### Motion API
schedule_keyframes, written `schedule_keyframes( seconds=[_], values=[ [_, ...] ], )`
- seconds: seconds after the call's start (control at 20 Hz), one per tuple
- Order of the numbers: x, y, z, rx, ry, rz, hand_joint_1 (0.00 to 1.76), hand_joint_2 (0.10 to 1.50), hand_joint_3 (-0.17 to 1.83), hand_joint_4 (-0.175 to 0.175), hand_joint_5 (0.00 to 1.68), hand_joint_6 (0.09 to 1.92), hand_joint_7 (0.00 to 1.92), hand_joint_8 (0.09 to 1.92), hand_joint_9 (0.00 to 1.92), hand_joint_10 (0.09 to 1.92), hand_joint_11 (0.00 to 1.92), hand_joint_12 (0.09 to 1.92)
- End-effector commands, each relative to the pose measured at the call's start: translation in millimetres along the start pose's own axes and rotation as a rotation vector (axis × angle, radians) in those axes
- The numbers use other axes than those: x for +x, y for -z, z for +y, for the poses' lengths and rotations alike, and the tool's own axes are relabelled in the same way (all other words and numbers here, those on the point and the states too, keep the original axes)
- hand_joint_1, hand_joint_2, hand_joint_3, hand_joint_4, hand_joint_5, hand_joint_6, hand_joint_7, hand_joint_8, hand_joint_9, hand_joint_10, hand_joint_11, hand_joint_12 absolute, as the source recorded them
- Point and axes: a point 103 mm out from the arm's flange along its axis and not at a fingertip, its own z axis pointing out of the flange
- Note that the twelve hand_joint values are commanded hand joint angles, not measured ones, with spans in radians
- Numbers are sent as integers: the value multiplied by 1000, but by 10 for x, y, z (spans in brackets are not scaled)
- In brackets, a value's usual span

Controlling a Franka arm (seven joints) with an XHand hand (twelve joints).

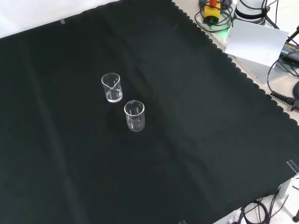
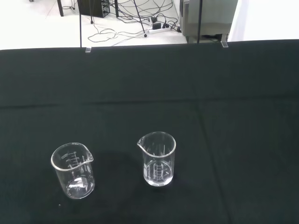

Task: Pick up the beaker on the right.

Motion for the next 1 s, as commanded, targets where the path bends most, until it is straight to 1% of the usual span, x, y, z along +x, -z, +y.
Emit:
schedule_keyframes(
  seconds=[0.05, 0.15, 0.25, 0.55, 0.75, 1.0],
  values=[
    [-9, -2, 5, -9, -2, -8, 106, 1134, 581, -10, 227, 368, 14, 470, 79, 613, 0, 1083],
    [-28, -10, 14, -5, -5, -7, 90, 1221, 414, -7, 273, 243, 12, 458, 79, 602, 0, 1077],
    [-36, -25, 22, -2, -7, -7, 86, 1257, 344, -6, 297, 185, 16, 452, 81, 597, 0, 1075],
    [-80, -56, 86, 5, -26, -7, 83, 1270, 318, -6, 309, 162, 20, 451, 83, 595, 0, 1074],
    [-130, -119, 205, 12, -53, 9, 83, 1271, 314, -6, 311, 159, 21, 450, 84, 595, 0, 1073],
    [-177, -271, 374, 23, -89, 23, 86, 1271, 310, -6, 314, 155, 22, 450, 85, 595, 0, 1070]
  ],
)
